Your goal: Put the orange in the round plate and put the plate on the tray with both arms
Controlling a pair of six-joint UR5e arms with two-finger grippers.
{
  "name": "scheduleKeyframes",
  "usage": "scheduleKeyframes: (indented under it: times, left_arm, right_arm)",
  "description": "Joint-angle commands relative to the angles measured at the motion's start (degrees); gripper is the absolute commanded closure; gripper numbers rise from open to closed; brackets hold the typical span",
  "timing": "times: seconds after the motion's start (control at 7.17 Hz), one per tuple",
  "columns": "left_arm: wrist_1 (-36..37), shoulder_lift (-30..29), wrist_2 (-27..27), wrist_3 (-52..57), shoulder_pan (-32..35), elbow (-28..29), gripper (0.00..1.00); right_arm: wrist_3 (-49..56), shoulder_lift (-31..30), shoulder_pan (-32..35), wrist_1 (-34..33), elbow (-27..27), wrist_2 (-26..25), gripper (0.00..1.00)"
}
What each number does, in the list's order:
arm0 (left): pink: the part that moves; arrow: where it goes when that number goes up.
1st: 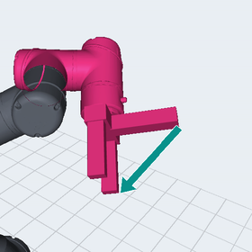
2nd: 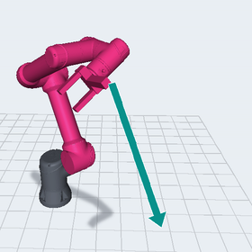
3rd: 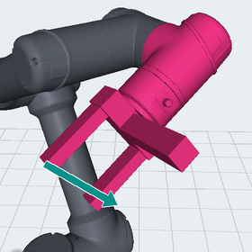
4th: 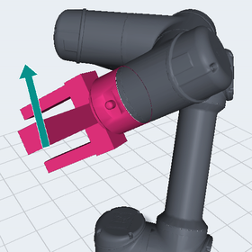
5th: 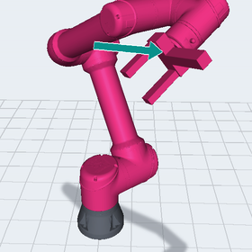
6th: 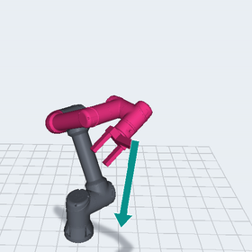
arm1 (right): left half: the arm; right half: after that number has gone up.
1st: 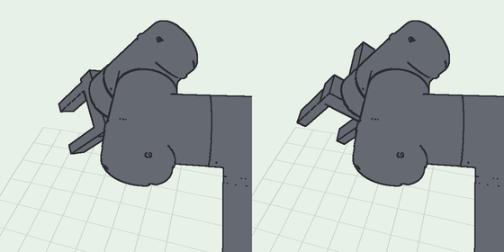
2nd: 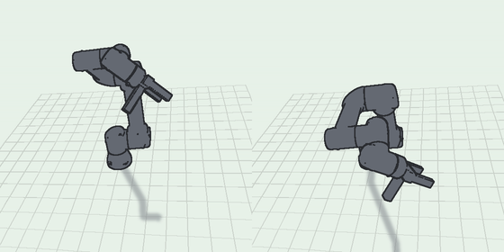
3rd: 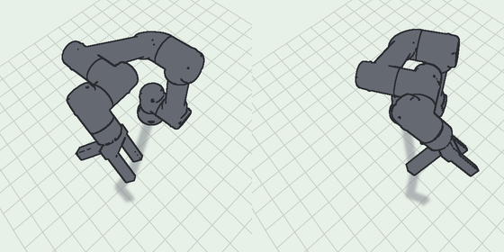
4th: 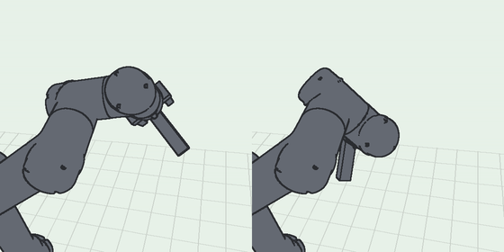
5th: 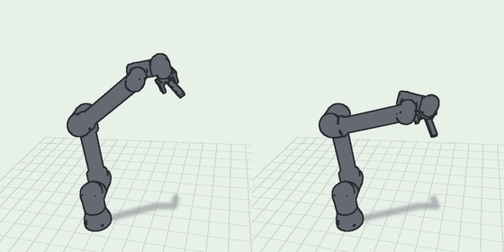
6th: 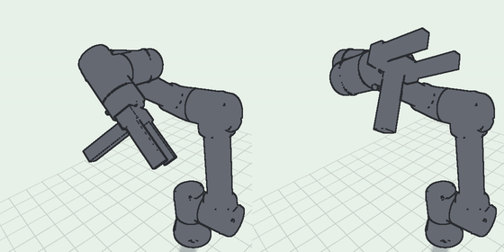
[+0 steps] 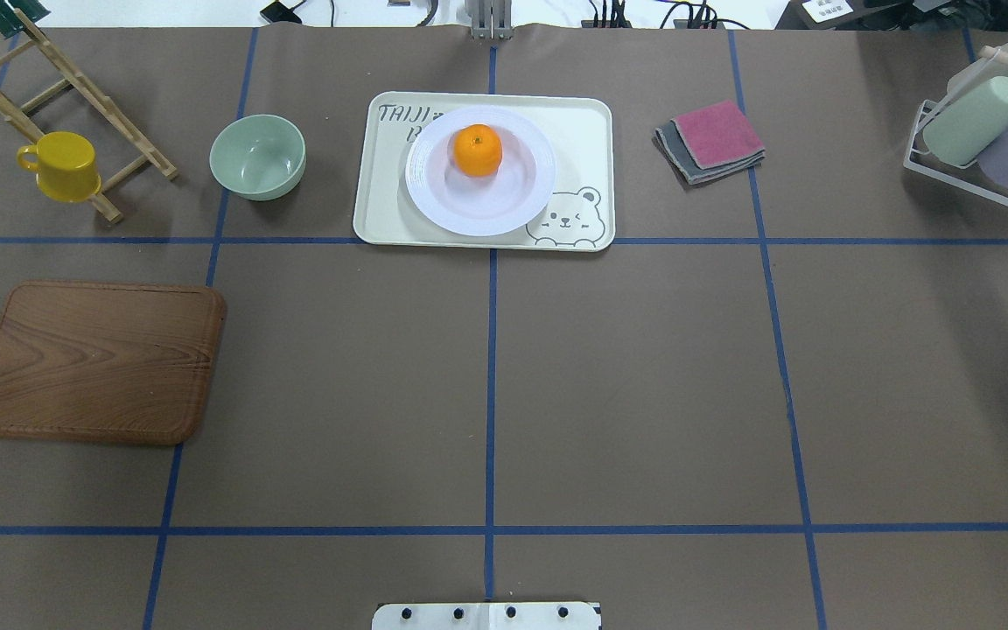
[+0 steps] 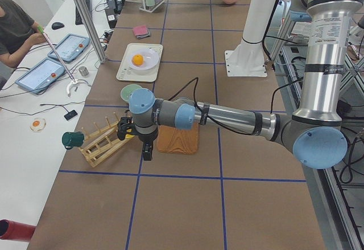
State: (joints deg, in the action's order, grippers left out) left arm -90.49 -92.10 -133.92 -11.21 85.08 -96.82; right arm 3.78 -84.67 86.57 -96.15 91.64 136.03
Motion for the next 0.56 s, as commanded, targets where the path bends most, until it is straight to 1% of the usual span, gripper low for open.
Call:
scheduleKeyframes:
  times: [0.0,0.42]
  left_arm:
    - [-2.4,0.6,0.1,-0.3,0.0,0.0,0.0]
    - [-4.2,0.9,0.1,-0.3,0.0,0.2,0.0]
  right_arm:
    - [0.0,0.6,0.0,0.0,-0.1,-0.1,0.0]
    - [0.0,0.9,0.0,0.0,-0.1,-0.1,0.0]
